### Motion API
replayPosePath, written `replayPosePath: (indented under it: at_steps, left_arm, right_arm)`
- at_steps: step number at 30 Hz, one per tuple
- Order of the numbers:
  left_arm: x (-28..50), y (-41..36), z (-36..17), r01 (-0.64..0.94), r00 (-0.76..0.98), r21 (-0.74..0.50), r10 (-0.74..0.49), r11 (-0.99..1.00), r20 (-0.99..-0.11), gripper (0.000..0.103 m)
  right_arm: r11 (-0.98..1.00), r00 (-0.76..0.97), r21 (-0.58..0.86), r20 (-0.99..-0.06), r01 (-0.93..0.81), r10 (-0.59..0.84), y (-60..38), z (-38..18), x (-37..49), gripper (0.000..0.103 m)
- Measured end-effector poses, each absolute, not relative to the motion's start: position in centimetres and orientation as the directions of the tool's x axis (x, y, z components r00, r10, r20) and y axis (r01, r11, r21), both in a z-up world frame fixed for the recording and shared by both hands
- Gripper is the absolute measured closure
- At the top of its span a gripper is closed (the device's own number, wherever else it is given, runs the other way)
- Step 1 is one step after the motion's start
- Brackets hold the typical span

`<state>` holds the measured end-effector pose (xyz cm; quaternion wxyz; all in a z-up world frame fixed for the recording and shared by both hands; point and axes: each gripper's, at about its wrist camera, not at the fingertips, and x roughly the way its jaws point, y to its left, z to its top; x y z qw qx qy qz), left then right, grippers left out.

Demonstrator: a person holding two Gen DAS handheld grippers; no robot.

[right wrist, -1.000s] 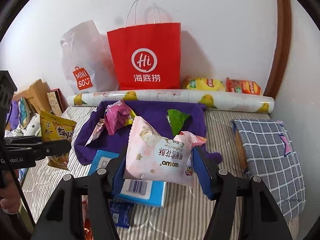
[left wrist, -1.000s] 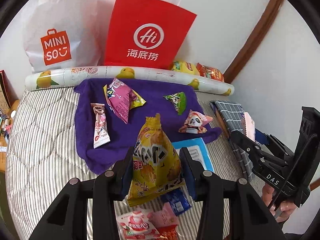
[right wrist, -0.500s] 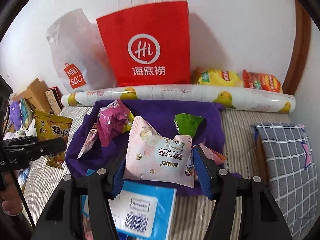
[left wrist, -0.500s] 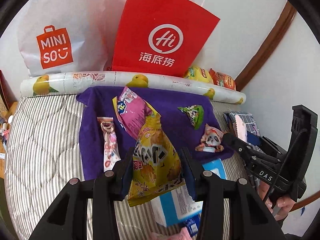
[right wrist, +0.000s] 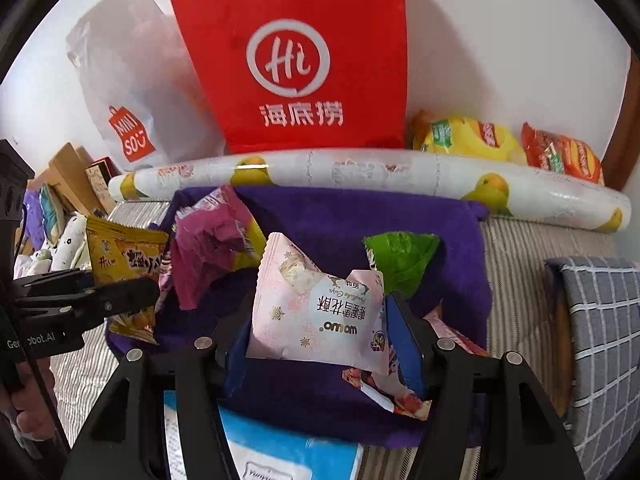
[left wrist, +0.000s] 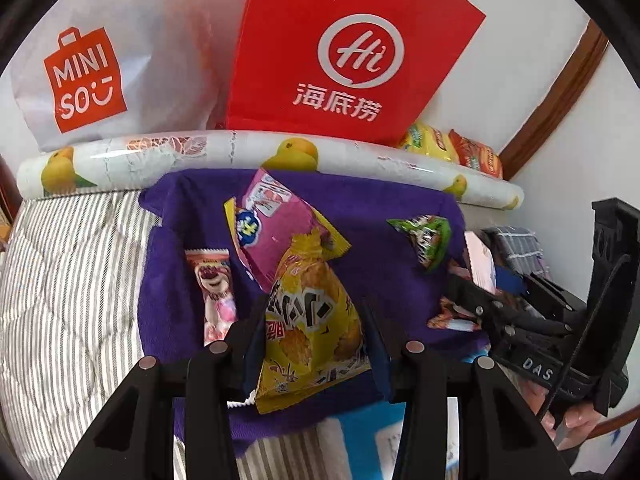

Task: Organize snacks
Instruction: 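Open the left tool to drop the chip bag while the right tool drops the candy bag on the towel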

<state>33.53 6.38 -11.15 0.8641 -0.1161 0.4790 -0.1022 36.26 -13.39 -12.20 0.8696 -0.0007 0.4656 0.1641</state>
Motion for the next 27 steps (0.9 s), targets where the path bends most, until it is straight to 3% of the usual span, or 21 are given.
replayPosePath:
  at_steps: [17,27]
  left_arm:
    - [35.3,5.1,-12.5,0.099,0.536,-0.237,-0.252,0.967,-0.805,0.061]
    - [35.5,5.1,-13.8,0.112,0.498,-0.286,-0.303,0.952,-0.813,0.061]
  right_arm:
    - [0.941,0.476,0.149,-0.832,-0.303,0.285,-12.4,-13.9,37.5,0.042]
    - [0.944,0.411,0.158,-0.87,-0.29,0.273,-12.5,-15.4,38.4,0.042]
